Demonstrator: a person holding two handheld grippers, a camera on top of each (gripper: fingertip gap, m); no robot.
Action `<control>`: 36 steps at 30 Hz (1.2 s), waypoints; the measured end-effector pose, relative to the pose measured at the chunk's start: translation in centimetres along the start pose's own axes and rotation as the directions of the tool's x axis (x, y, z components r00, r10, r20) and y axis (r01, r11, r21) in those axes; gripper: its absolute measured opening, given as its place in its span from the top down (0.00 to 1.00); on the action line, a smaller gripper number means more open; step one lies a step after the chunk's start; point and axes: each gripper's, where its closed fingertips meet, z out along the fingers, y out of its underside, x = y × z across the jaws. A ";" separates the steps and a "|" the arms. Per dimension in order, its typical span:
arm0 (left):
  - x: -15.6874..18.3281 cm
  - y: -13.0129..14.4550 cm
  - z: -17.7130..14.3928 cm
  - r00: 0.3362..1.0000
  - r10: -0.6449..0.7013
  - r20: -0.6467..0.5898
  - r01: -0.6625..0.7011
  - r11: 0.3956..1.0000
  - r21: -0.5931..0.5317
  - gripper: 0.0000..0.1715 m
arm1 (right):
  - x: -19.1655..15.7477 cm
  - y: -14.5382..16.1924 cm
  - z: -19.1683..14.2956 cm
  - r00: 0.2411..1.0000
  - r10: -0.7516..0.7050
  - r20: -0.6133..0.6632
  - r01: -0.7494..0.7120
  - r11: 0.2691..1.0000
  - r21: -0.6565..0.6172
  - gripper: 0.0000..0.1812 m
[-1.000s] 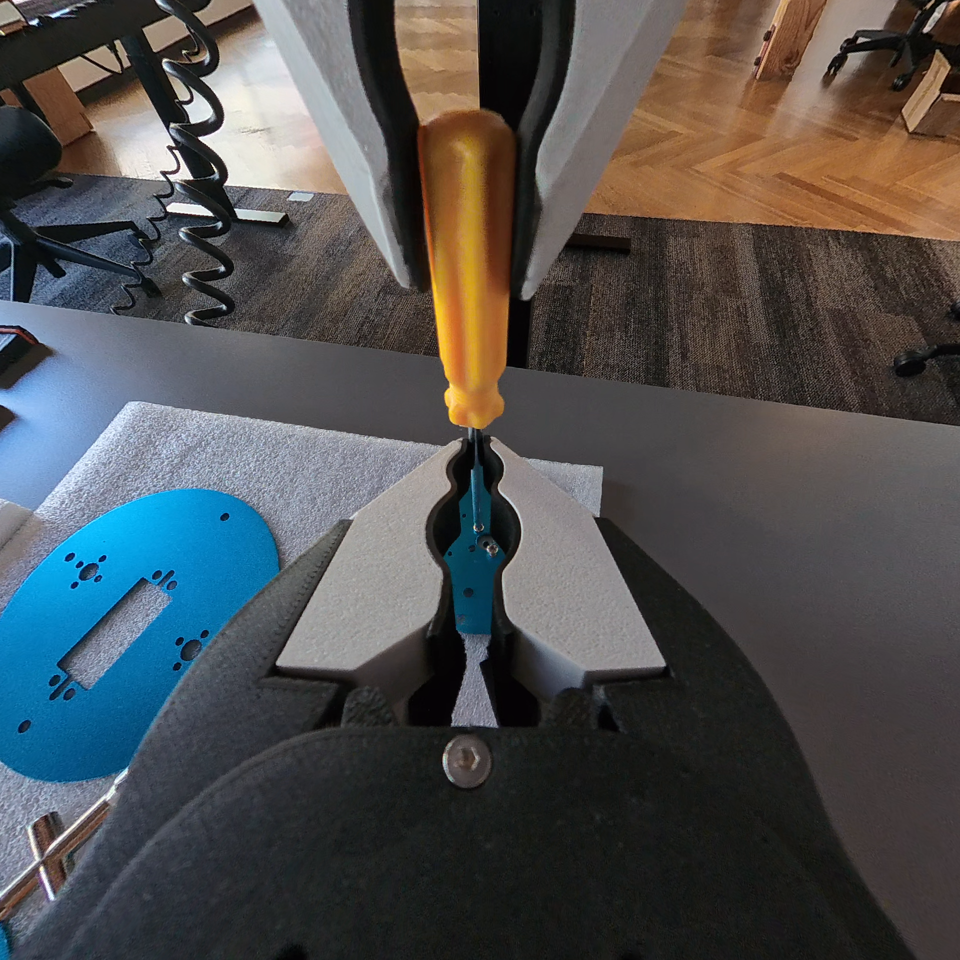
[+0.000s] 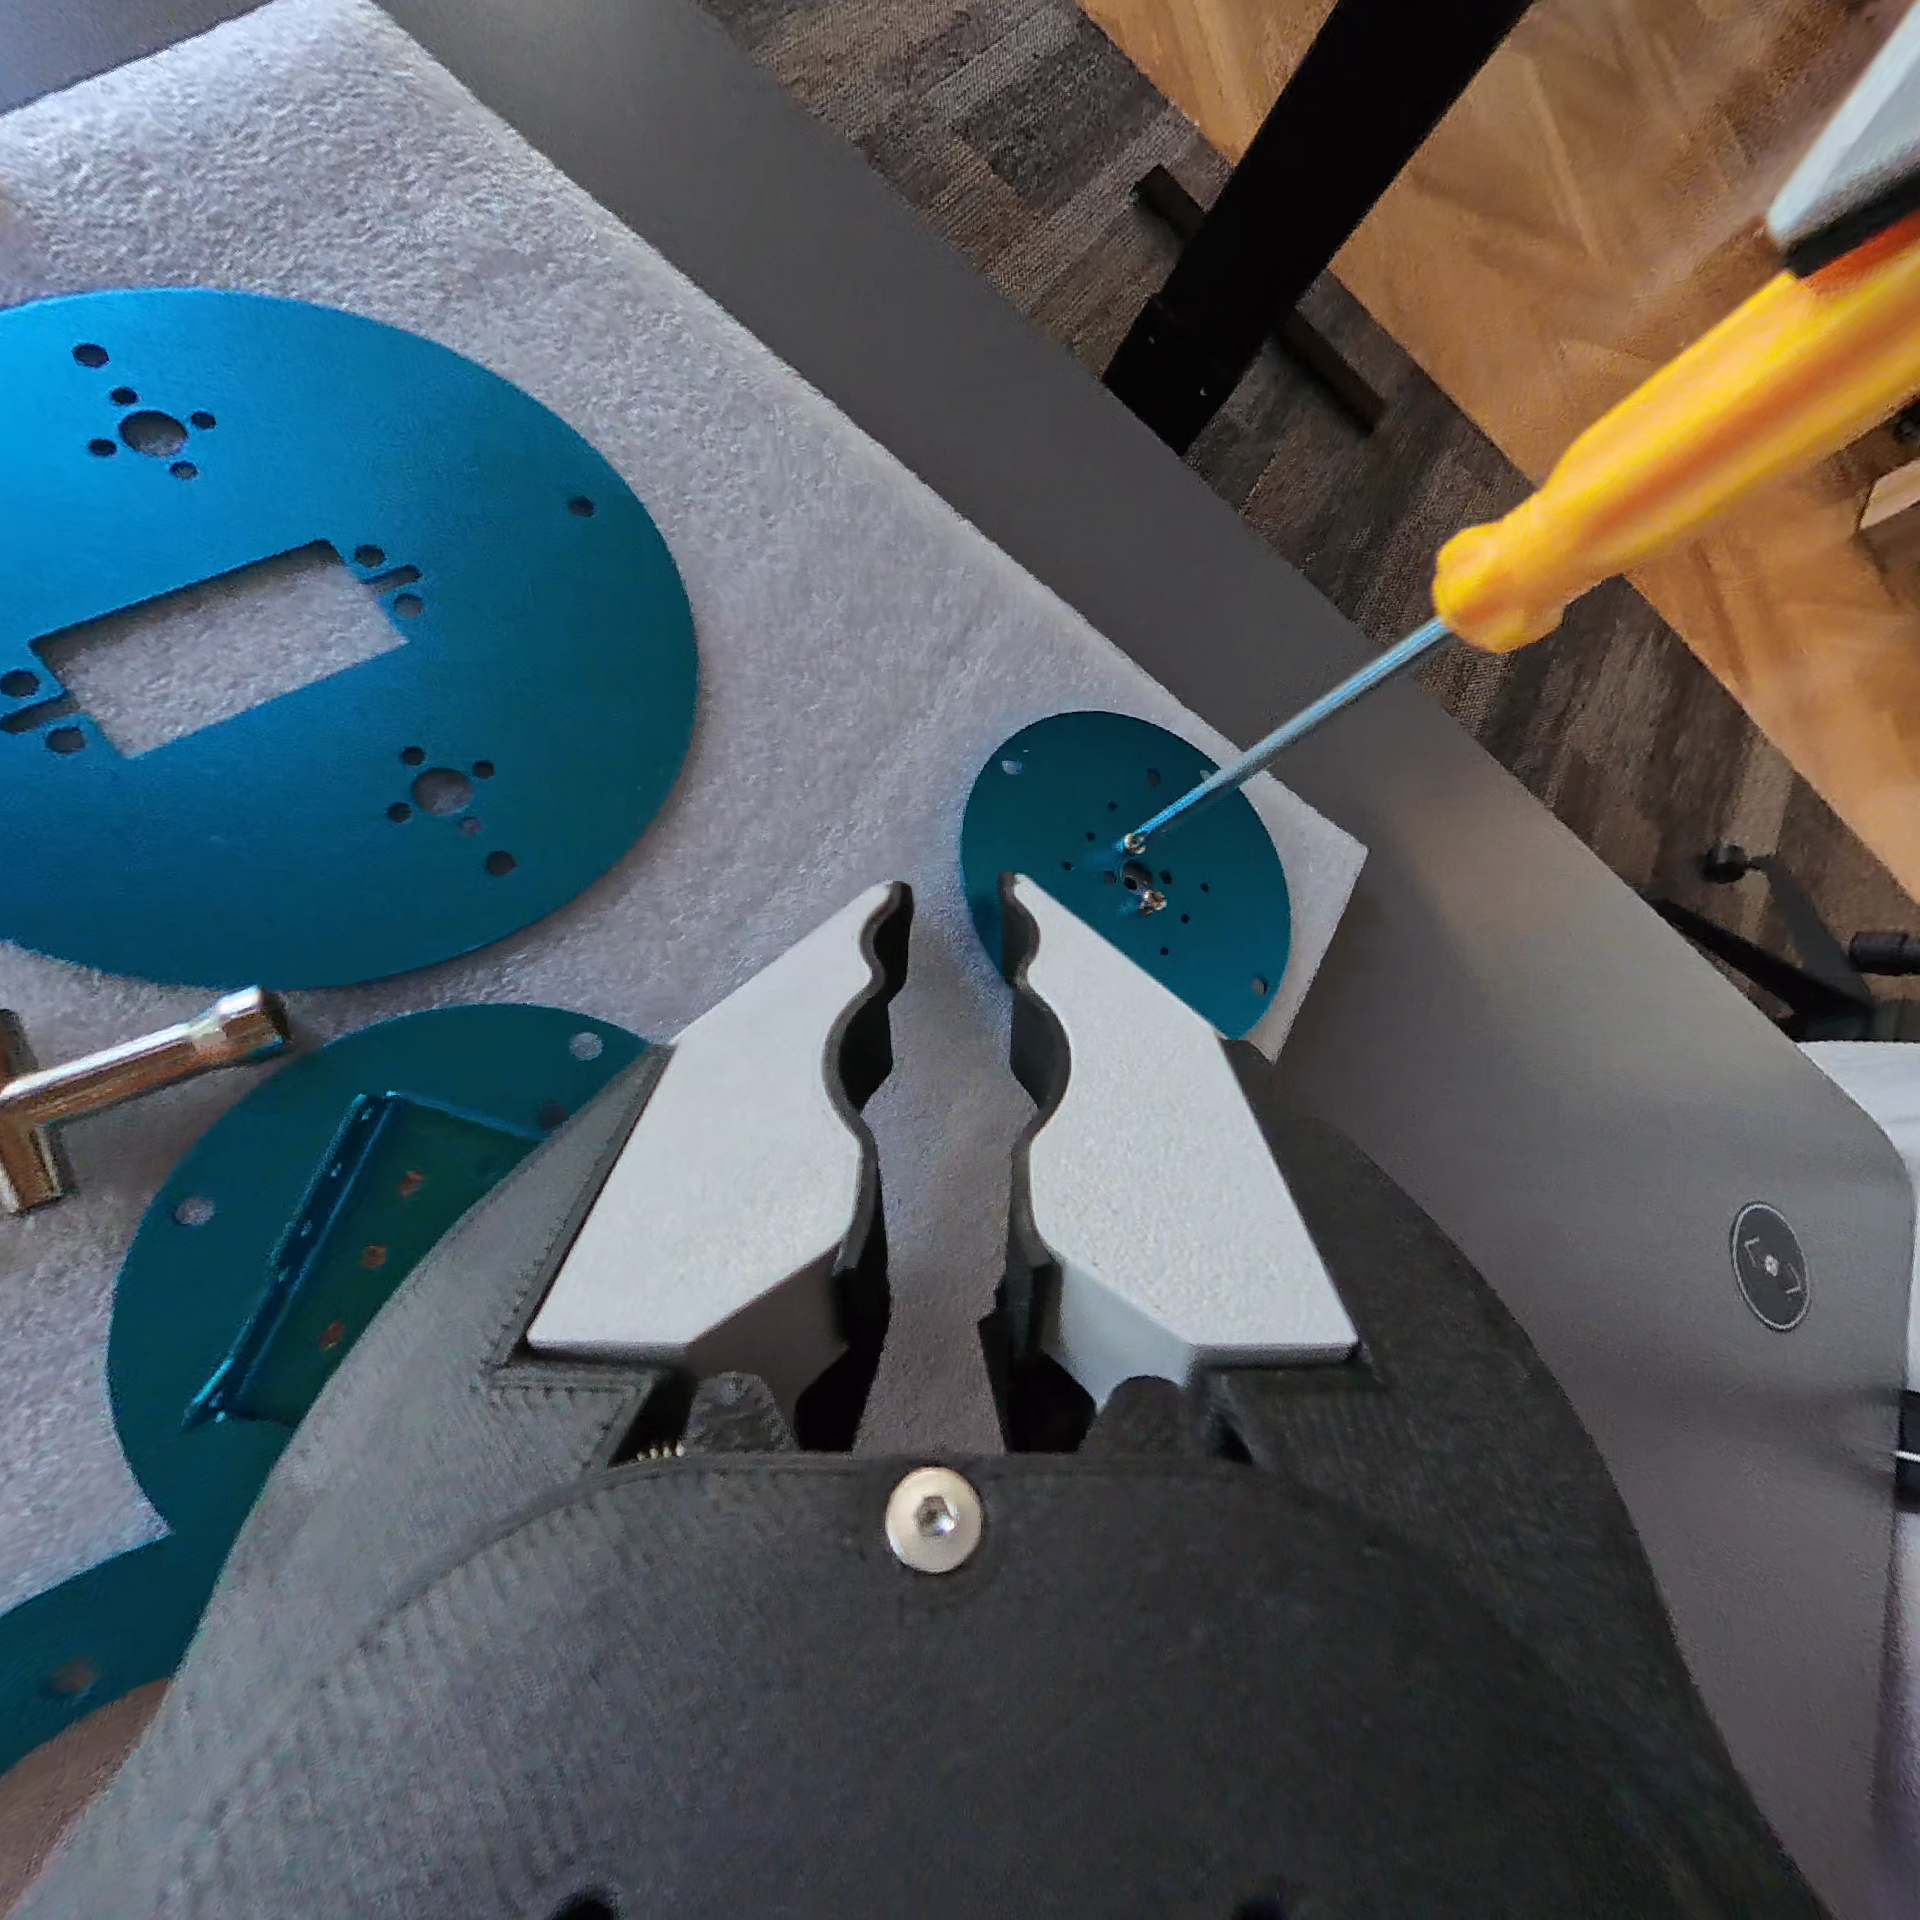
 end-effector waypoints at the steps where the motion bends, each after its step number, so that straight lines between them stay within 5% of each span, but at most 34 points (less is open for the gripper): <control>1: 0.2 0.1 0.0 1.000 -0.004 -0.018 0.004 1.000 -0.004 0.91 | 0.0 0.1 0.0 1.000 -0.003 -0.002 0.003 1.000 -0.006 0.89; 11: 0.7 0.8 -0.1 0.974 -0.180 -0.134 0.178 0.984 -0.026 0.98 | -0.3 -0.6 0.1 1.000 0.012 -0.008 -0.012 1.000 0.025 0.90; 17: 0.7 1.0 -0.3 0.977 -0.162 -0.139 0.159 0.987 -0.033 0.99 | 0.1 -0.7 0.2 0.988 0.153 0.001 -0.153 0.988 0.008 0.90; 23: 0.7 1.1 -0.2 0.978 -0.159 -0.133 0.155 0.987 -0.037 0.99 | 0.9 -0.8 0.4 0.837 0.547 -0.006 -0.546 0.837 0.024 0.91; 27: 0.7 1.1 -0.3 0.981 -0.147 -0.129 0.143 0.989 -0.042 0.99 | 0.6 -1.1 0.3 0.877 0.480 -0.020 -0.479 0.877 0.029 0.91; 33: 0.7 1.1 -0.2 0.985 -0.133 -0.113 0.128 0.991 -0.045 0.99 | 0.5 -0.1 0.3 0.757 0.653 -0.027 -0.653 0.757 -0.026 0.91; 36: 0.6 0.8 -0.5 0.988 -0.115 -0.103 0.112 0.993 -0.039 0.99 | 0.2 -0.4 0.3 0.771 0.633 -0.061 -0.635 0.772 -0.012 0.91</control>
